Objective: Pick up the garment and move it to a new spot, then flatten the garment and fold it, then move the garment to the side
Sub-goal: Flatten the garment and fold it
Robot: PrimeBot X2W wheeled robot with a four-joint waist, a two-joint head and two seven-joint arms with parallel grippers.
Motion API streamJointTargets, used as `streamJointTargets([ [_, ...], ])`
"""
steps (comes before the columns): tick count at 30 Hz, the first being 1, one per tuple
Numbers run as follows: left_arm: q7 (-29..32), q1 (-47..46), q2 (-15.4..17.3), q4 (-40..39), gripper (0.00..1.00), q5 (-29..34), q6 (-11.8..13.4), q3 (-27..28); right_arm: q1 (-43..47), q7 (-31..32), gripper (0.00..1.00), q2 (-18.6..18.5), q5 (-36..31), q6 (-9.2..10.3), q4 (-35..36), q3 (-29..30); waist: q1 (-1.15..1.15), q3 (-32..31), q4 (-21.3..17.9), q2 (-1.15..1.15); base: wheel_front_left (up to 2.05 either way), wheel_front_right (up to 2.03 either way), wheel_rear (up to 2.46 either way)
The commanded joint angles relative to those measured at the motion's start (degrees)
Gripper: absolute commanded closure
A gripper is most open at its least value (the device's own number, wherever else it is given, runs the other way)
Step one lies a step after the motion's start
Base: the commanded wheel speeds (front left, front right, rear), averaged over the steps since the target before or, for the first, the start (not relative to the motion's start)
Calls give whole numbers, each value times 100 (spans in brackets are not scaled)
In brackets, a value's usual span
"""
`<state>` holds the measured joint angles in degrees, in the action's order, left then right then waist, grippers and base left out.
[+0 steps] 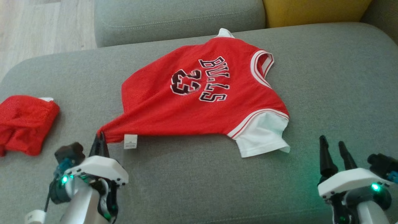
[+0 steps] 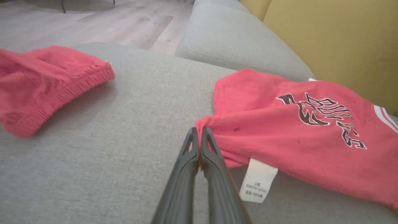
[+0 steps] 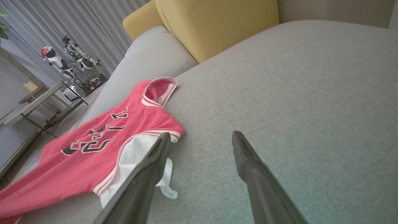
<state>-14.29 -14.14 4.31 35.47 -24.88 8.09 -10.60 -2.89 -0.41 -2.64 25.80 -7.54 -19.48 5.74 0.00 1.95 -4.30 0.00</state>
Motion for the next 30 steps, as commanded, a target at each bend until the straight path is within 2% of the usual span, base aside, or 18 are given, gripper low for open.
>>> streamJointTargets([
  [1,-69,-75,159,-276,100,96,44,276,-193,40,0,-24,11,5,95,-200,0,1,11,0,0,0,0],
  [6,-70,17,142,-489,100,303,78,398,-258,58,0,-24,113,5,-207,-456,0,25,23,0,0,0,0],
  [10,-70,55,120,-547,100,391,61,486,-384,71,0,-24,557,5,-604,-866,0,40,22,0,0,0,0],
  [18,-71,89,115,-596,100,541,66,727,-873,-293,0,-24,1060,5,-1634,-1443,0,12,100,0,0,0,0],
  [30,-71,65,9,-500,100,674,-115,704,-1378,-534,0,-24,1486,5,-2741,-1968,0,-14,196,0,0,0,0],
])
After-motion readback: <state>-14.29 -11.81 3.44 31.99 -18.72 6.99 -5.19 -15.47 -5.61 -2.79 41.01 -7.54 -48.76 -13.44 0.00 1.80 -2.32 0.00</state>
